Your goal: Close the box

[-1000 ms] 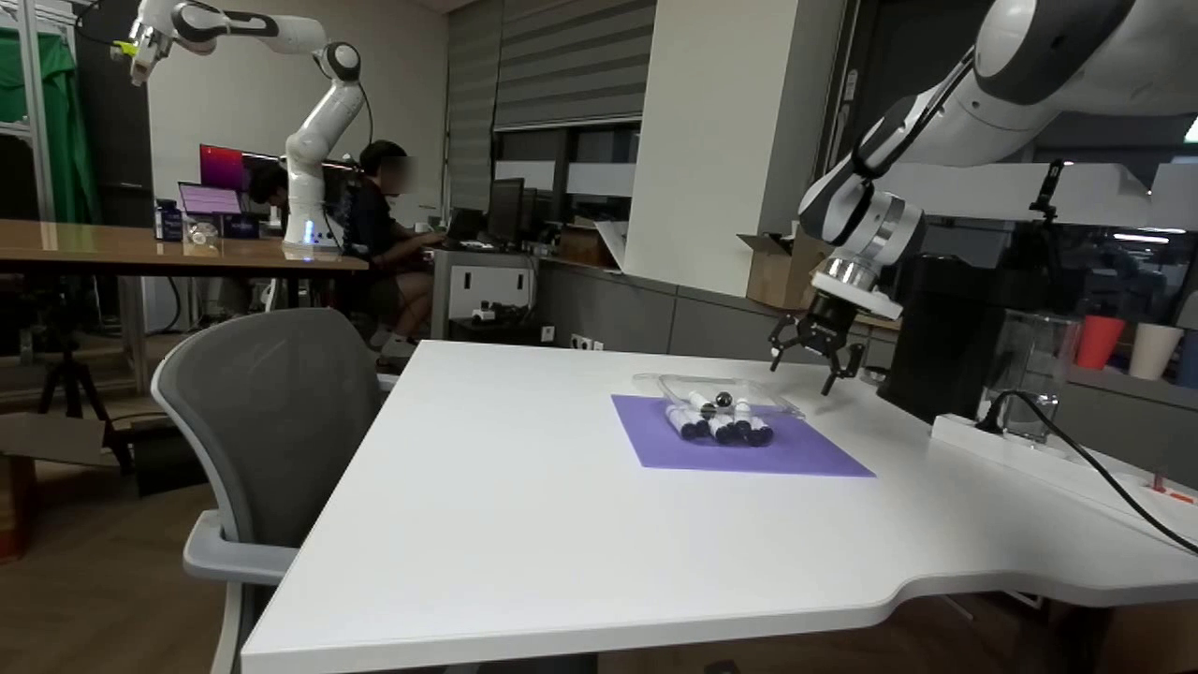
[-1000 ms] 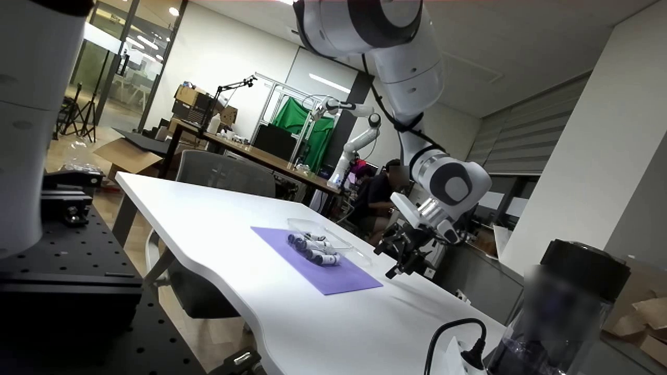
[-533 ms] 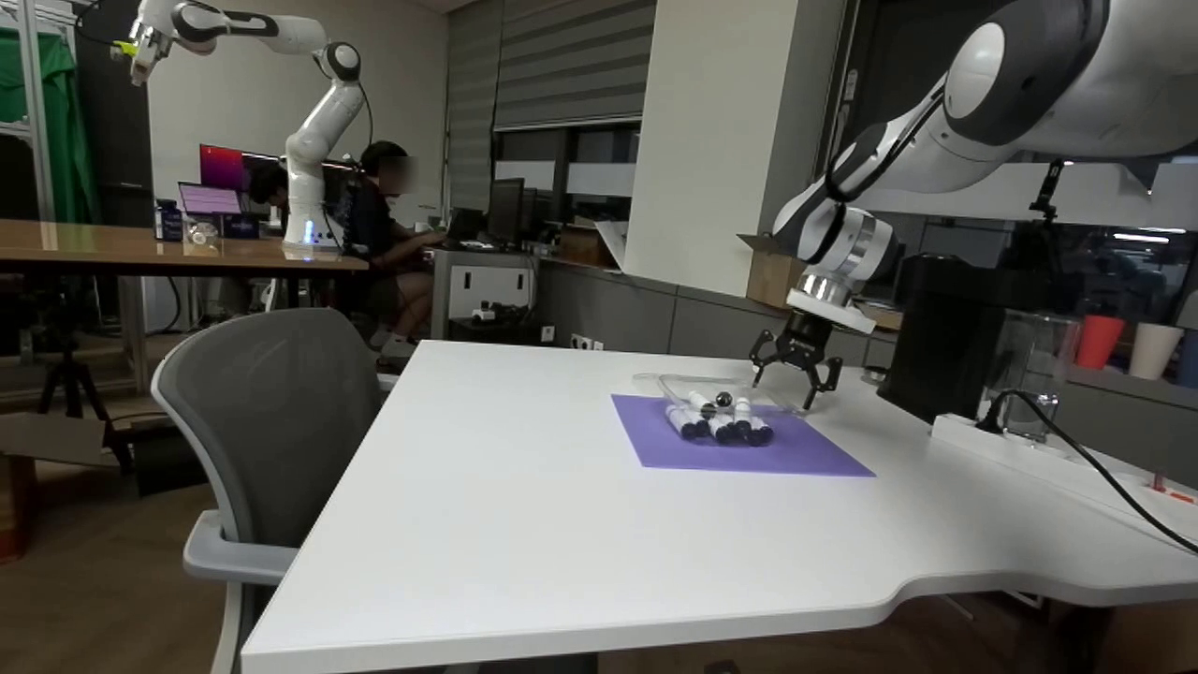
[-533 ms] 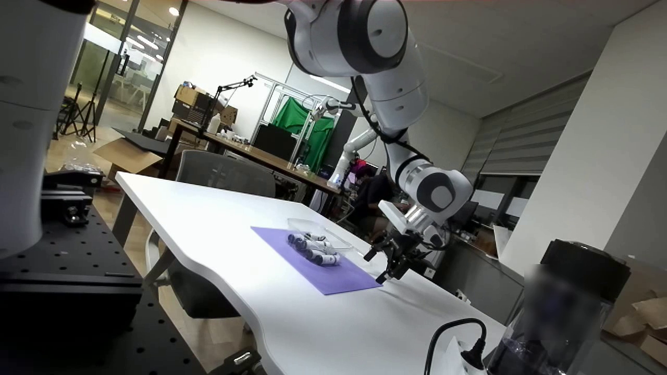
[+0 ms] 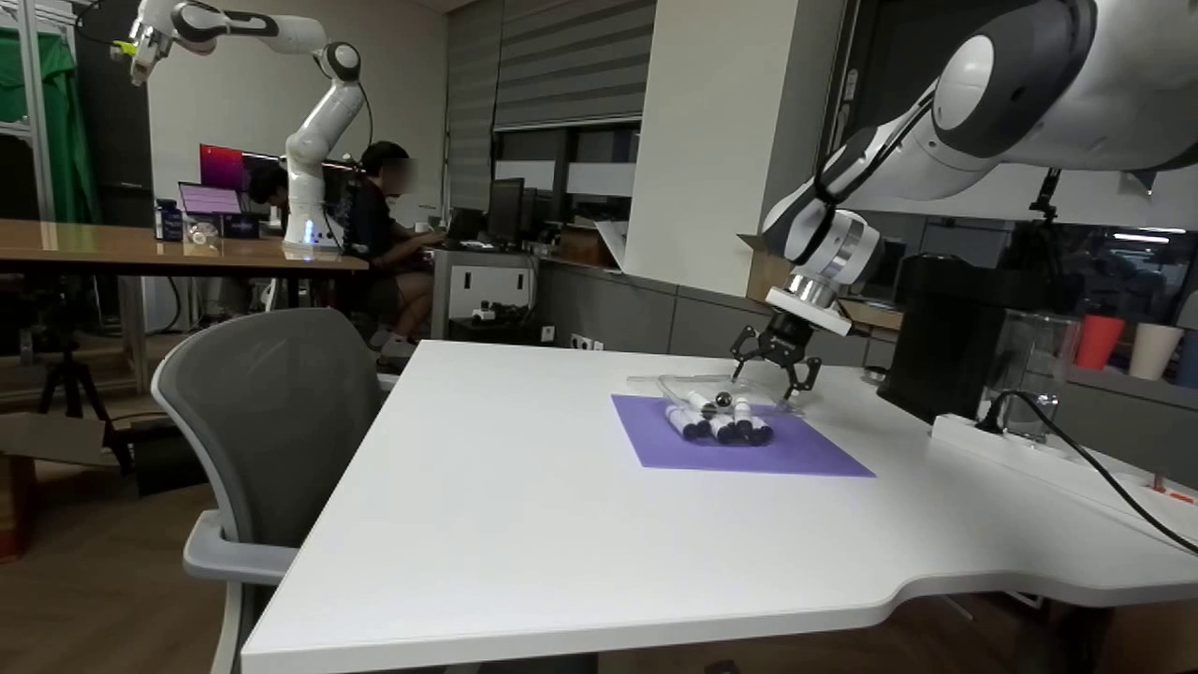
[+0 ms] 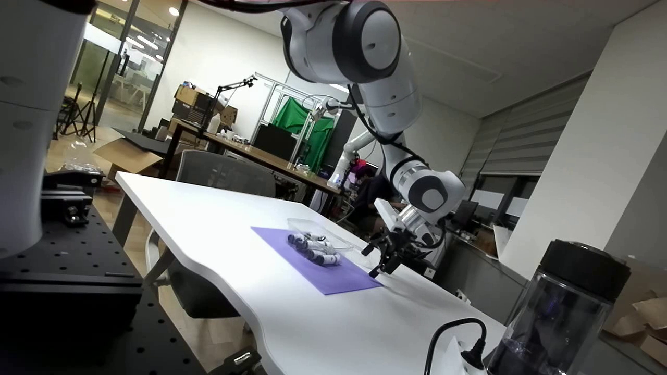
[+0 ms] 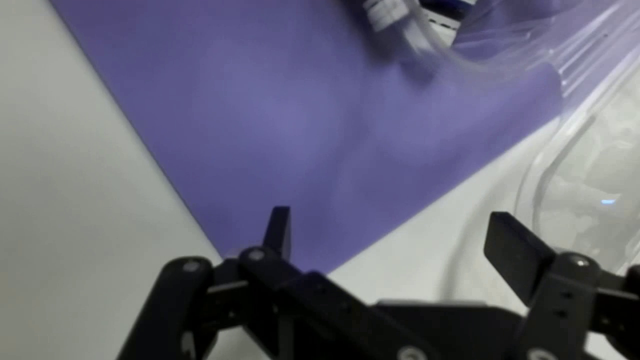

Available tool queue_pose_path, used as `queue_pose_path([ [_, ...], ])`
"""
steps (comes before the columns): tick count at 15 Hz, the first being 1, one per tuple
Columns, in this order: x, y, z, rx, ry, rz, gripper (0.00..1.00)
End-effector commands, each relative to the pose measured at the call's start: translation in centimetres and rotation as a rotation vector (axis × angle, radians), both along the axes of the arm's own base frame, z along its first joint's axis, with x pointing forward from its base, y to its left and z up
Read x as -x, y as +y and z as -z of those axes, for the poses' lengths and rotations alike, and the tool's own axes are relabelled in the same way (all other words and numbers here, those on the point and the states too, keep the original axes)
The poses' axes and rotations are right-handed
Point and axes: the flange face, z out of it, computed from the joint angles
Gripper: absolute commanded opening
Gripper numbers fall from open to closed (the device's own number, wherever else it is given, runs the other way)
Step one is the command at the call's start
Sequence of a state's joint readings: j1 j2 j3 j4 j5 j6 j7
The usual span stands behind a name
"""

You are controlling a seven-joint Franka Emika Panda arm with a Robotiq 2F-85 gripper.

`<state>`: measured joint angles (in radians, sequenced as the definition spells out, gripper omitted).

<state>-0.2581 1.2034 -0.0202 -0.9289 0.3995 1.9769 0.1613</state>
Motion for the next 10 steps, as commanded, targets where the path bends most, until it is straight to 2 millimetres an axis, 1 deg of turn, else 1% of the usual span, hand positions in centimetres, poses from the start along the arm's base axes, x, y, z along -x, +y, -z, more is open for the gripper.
queue_pose_path([
  [1, -1.11, -0.24, -1.17, -0.07, -0.022, 0.17, 1.0],
  [5, -1.44, -0.52, -1.63, -0.139, -0.034, 0.269, 1.0],
  [7, -1.14, -0.73, -1.72, -0.184, 0.01, 0.281, 1.0],
  [10, -0.53, -0.43, -1.94, -0.269, 0.089, 0.286, 1.0],
])
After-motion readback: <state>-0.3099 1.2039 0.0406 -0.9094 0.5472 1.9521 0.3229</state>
